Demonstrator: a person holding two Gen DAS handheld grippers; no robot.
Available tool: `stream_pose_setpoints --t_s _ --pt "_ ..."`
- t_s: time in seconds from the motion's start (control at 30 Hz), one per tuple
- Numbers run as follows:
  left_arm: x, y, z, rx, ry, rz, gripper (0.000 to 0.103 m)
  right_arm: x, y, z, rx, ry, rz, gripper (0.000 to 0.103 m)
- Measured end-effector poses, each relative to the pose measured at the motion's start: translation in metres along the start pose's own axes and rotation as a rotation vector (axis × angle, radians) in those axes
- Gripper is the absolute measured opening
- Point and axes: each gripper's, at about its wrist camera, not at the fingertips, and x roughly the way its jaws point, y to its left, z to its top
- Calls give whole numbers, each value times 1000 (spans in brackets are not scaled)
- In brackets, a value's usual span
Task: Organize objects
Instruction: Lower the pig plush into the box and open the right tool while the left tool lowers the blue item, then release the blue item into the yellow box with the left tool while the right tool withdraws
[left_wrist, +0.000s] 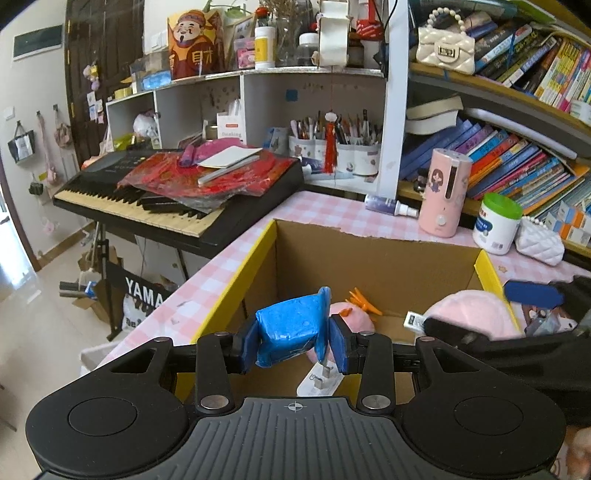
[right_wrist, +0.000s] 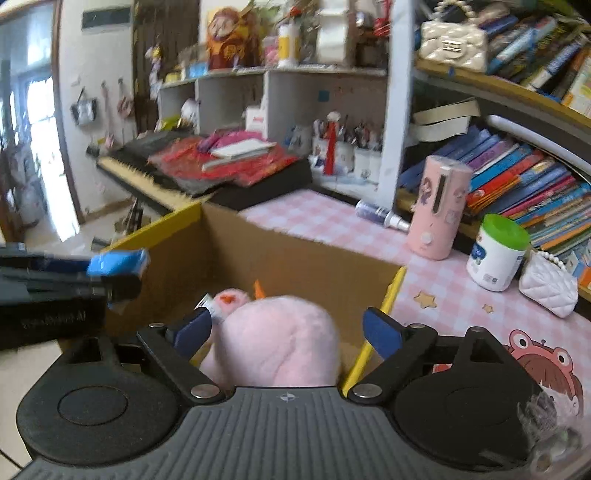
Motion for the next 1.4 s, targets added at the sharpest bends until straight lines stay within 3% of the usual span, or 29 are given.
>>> stream_pose_setpoints --t_s 0.33,0.7,0.77,0.93,1.13,1.4 --pt "17 -19 -8 71 74 -14 39 -13 -21 4 82 -80 -71 89" --pt "28 -35 -22 118 136 -31 42 -24 -24 -7 86 -55 -80 89" --pt "29 -36 -24 115 150 -29 51 -26 -23 -9 80 -53 -79 89" --pt "13 -29 -22 69 83 -35 71 -33 -19 -10 72 -56 -88 89" --pt "-6 -13 -21 -8 23 -28 72 -46 -9 -12 60 -74 -104 89" --pt "-34 1 -28 -8 -28 -25 72 -63 14 -18 40 -73 -111 89"
